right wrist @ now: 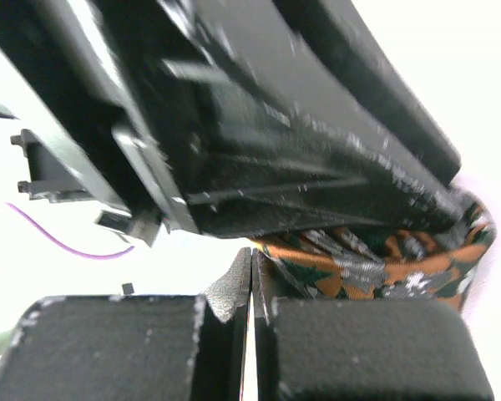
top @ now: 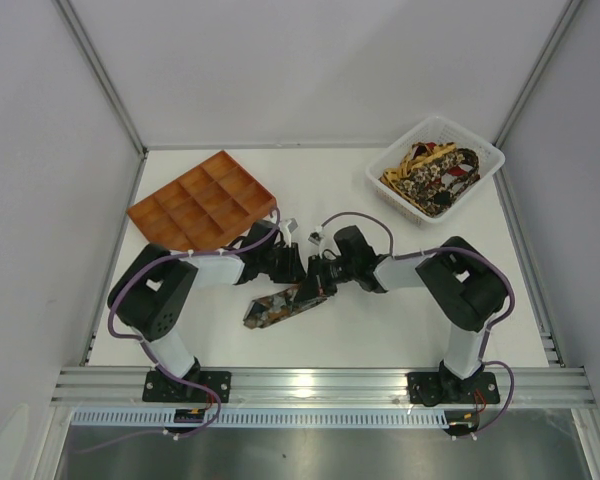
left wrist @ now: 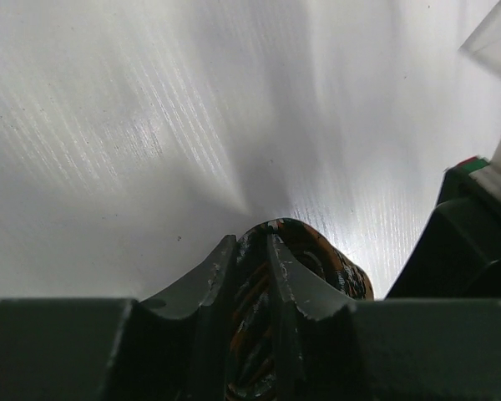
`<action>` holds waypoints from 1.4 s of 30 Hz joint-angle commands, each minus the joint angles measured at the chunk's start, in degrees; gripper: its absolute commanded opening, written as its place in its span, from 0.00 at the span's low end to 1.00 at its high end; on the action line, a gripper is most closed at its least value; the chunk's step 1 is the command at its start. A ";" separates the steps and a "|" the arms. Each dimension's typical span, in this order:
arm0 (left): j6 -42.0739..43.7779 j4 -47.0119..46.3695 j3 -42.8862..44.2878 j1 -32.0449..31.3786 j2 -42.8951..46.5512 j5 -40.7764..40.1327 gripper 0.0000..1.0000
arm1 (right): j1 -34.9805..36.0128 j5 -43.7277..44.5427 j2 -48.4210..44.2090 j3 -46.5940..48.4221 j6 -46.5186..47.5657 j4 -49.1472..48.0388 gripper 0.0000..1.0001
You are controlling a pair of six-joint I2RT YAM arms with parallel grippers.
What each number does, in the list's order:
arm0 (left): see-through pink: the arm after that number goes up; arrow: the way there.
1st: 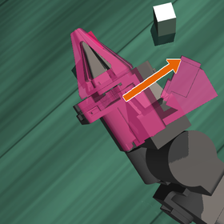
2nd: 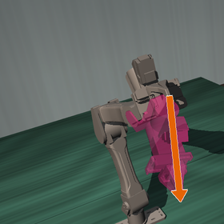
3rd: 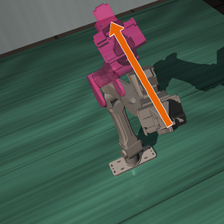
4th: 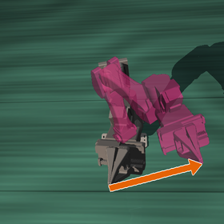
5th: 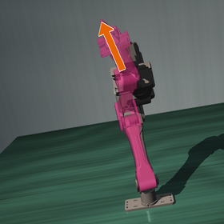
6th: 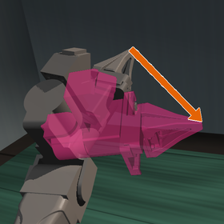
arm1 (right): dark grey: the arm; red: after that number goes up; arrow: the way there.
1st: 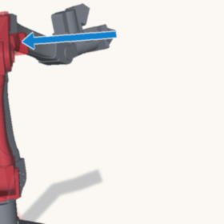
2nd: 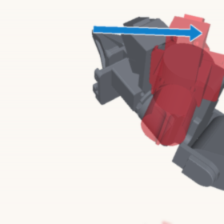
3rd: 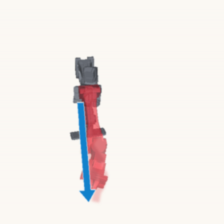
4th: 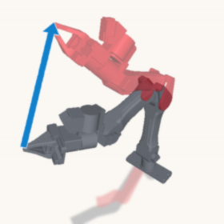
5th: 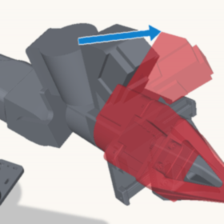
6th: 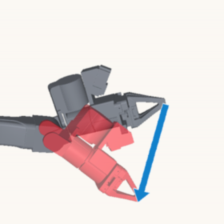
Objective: Roll the ties
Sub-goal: Roll the tie
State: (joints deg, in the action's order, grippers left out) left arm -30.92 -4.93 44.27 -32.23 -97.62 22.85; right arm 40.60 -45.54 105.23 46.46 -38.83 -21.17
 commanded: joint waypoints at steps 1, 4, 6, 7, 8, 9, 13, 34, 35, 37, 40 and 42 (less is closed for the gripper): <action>1.03 -1.66 -0.06 0.15 -0.20 1.93 0.27 | -1.74 -0.07 -2.58 2.59 1.12 1.13 0.00; 1.12 -1.66 -0.24 0.15 -0.02 2.02 0.27 | -3.06 -0.51 -1.61 3.20 1.21 0.87 0.00; 1.03 -1.31 -0.24 0.15 -0.02 1.50 0.27 | -3.24 -0.78 -0.73 4.16 1.39 0.78 0.00; 0.77 -1.14 -0.15 0.15 0.33 1.06 0.27 | -3.25 -0.78 0.23 4.43 1.47 0.78 0.00; 0.68 -1.14 -0.15 0.15 0.42 0.36 0.30 | -3.25 -0.78 1.02 4.69 1.48 0.60 0.00; 0.51 -0.44 0.11 0.23 0.77 -0.26 0.32 | -3.25 -0.95 1.55 4.78 1.48 0.43 0.00; 1.47 2.81 1.60 0.41 2.44 -3.86 0.36 | -3.25 -1.65 3.66 3.82 0.60 -1.94 0.00; -0.63 8.55 -7.26 1.38 27.05 -9.96 0.05 | -3.16 -0.69 3.23 2.15 -0.98 -2.48 0.01; -1.85 5.14 -9.10 1.29 26.35 -5.06 0.00 | -3.07 -0.60 3.14 2.32 -0.90 -2.13 0.01; -5.28 1.25 -10.86 1.11 25.38 -2.38 0.00 | -3.16 -0.17 2.88 2.93 -0.81 -0.81 0.03; -6.00 -2.10 -12.37 0.68 22.57 -1.49 0.00 | -3.16 -0.17 2.44 3.20 -0.72 0.16 0.06; -5.56 -2.98 -12.19 0.68 20.38 -0.88 0.00 | -3.16 -0.08 2.09 3.55 -0.55 1.38 0.08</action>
State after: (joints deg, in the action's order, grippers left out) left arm -34.68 -2.22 32.14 -31.38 -75.46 17.87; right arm 37.39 -47.22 108.27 48.77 -40.12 -23.09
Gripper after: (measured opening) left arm 0.011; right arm 0.060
